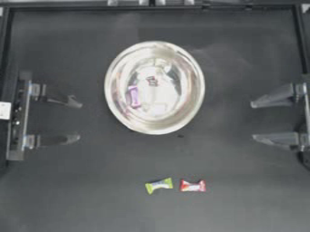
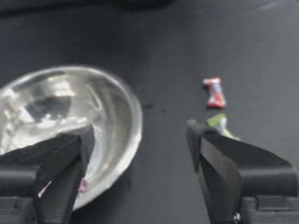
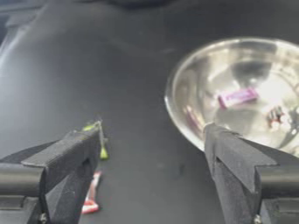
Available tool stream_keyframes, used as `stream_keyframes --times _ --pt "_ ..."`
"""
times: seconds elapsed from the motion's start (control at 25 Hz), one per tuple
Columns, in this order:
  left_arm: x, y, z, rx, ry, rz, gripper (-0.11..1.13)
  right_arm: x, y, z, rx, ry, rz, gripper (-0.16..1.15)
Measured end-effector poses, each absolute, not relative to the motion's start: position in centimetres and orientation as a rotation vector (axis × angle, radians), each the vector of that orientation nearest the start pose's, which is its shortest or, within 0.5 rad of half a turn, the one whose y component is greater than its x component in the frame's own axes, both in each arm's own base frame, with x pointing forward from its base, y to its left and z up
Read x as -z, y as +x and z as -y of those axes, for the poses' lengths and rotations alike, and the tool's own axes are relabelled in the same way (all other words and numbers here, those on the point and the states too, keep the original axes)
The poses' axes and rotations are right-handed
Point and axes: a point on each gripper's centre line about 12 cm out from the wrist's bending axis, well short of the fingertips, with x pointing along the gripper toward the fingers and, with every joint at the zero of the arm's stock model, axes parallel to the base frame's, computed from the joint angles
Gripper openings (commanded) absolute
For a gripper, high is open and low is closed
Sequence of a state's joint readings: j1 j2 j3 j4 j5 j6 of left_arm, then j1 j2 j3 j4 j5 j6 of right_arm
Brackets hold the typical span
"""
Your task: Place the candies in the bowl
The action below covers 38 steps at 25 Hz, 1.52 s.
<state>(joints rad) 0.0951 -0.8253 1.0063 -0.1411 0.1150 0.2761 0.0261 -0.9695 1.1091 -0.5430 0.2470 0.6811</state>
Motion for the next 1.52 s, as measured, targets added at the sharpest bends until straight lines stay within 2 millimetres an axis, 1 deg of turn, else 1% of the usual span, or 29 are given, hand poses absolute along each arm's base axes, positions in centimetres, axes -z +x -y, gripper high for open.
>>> stream_keyframes --times 0.12,0.2,0.36,0.48,0.64,0.72,1.0,1.32,1.52 --pt "-28.6 21.7 -1.9 -0.062 0.102 -0.269 0.95 -26.6 20.2 0.6 0.131 0.121 -0.411 0.98" --pt "-28.1 21.1 -1.8 -0.063 0.093 -0.267 0.95 -26.6 21.0 0.2 0.143 0.115 -0.487 0.98" --pt "-27.7 20.5 -1.8 -0.068 0.084 -0.260 0.95 -26.9 23.0 -1.1 0.153 0.101 -0.635 0.98" --pt "-27.6 20.2 -1.8 -0.070 0.082 -0.243 0.95 -26.7 24.6 -2.0 0.164 0.104 -0.741 0.98" --pt "-27.5 19.8 -1.8 -0.073 0.081 -0.226 0.95 -25.5 26.7 -3.2 0.162 0.098 -0.868 0.98" --pt "-27.4 19.7 -1.7 -0.072 0.083 -0.225 0.95 -25.4 27.6 -3.7 0.150 0.104 -0.901 0.98" --pt "-27.2 19.6 -1.7 -0.073 0.081 -0.229 0.95 -23.1 30.6 -5.5 0.099 0.112 -1.034 0.98" --pt "-27.2 19.6 -1.7 -0.073 0.080 -0.229 0.95 -20.1 33.0 -6.4 0.106 0.098 -1.187 0.98" --pt "-26.8 19.8 -1.8 -0.072 0.079 -0.246 0.95 -18.4 34.4 -7.1 0.075 0.079 -1.242 0.98"
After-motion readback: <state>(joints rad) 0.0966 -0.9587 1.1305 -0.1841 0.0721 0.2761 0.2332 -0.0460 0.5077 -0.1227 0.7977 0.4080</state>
